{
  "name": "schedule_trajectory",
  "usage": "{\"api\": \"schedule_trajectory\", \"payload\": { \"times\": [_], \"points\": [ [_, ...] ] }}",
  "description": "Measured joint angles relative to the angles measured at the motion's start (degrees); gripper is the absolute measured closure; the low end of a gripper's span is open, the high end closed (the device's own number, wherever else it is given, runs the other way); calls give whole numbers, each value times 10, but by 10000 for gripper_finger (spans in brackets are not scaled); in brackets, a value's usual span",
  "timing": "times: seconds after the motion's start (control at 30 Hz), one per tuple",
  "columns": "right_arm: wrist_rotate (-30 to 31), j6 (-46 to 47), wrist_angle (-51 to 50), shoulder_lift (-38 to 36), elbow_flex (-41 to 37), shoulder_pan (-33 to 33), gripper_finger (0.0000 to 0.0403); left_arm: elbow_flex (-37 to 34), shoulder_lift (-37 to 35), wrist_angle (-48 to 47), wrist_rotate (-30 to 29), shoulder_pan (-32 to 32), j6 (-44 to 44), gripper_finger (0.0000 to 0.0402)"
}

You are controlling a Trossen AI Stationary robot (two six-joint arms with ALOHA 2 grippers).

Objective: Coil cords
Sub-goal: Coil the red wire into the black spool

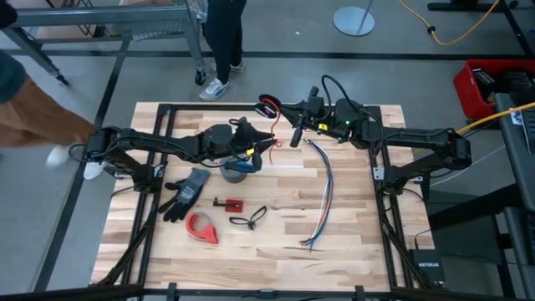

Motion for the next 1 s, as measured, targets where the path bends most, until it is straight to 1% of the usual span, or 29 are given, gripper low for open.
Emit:
{"api": "schedule_trajectory", "payload": {
  "times": [0.1, 0.17, 0.23, 0.3, 0.37, 0.57, 0.83, 1.0],
  "points": [
    [0, 0, 2, 0, 0, 0, 402, 0, 4, -3, 0, 0, -3, 310],
    [0, 0, 2, 0, 0, 0, 402, 0, 6, -8, 0, 0, -4, 323],
    [0, 0, 5, 0, 0, 0, 402, 0, 9, -6, 0, 0, 0, 347],
    [0, 0, 5, 0, 0, 0, 402, 0, 10, -6, 0, 0, 9, 379],
    [0, 0, 1, 0, 0, 0, 402, 0, 10, -6, 0, 0, 10, 394],
    [0, 0, -33, -2, 0, 0, 402, 0, 10, -16, -10, 1, 7, 399],
    [41, 0, -132, -44, 0, 0, 402, 0, 10, -85, -69, 2, -4, 401],
    [42, 0, -177, -70, 0, 0, 402, 0, 9, -97, -91, 8, -2, 401]
  ]
}}
